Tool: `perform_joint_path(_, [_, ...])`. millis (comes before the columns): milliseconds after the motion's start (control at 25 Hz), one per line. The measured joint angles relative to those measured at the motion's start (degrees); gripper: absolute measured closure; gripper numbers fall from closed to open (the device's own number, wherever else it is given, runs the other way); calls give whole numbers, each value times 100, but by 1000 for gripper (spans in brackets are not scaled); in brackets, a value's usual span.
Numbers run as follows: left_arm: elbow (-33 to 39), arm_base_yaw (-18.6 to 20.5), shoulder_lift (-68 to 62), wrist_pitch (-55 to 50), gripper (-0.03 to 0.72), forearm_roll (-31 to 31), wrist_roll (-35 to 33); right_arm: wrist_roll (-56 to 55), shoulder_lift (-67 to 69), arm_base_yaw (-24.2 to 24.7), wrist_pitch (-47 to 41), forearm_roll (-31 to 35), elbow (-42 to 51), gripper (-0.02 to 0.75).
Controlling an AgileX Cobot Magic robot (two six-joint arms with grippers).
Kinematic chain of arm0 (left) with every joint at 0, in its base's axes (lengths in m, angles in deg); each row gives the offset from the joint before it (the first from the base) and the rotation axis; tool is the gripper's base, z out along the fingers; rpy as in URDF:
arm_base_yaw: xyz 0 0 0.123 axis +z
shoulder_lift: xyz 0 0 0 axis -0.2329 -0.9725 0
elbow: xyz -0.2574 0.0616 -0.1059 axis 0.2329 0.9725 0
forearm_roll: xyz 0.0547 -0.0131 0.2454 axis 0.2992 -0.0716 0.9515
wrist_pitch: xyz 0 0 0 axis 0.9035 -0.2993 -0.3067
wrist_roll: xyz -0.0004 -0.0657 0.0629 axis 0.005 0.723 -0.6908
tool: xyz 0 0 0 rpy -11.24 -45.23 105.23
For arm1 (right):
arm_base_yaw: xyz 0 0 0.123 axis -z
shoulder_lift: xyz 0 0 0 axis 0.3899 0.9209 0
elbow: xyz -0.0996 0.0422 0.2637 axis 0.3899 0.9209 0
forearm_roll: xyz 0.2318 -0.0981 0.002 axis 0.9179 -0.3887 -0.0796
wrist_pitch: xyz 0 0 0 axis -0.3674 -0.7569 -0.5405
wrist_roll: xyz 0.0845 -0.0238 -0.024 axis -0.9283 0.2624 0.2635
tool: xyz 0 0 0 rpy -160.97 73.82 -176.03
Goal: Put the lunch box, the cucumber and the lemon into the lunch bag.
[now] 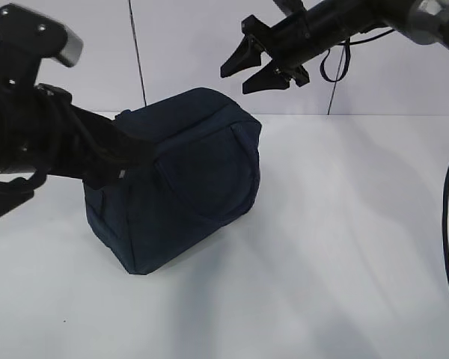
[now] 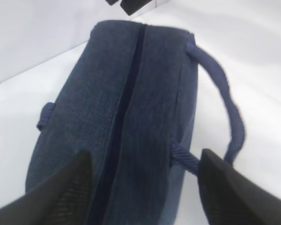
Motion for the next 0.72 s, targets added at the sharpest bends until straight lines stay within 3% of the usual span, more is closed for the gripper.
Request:
perform_joint_path(160, [0,0,500,-676,176,-439,0,14,-70,0,-35,-188,-328,237])
perform_joint_path(320, [-17,132,1064,-1089,193,-555,0,84,-378,0,-86,-1106,-541,230])
perform_joint_path(440, [-202,601,1367,-1605,194,-554,22,95,-648,0,-115,-1721,-565,230])
perform_joint_path(720, [-601,1908,1766,-2767,194,98,34,368,-1048,-13,-153,-2214,-574,230])
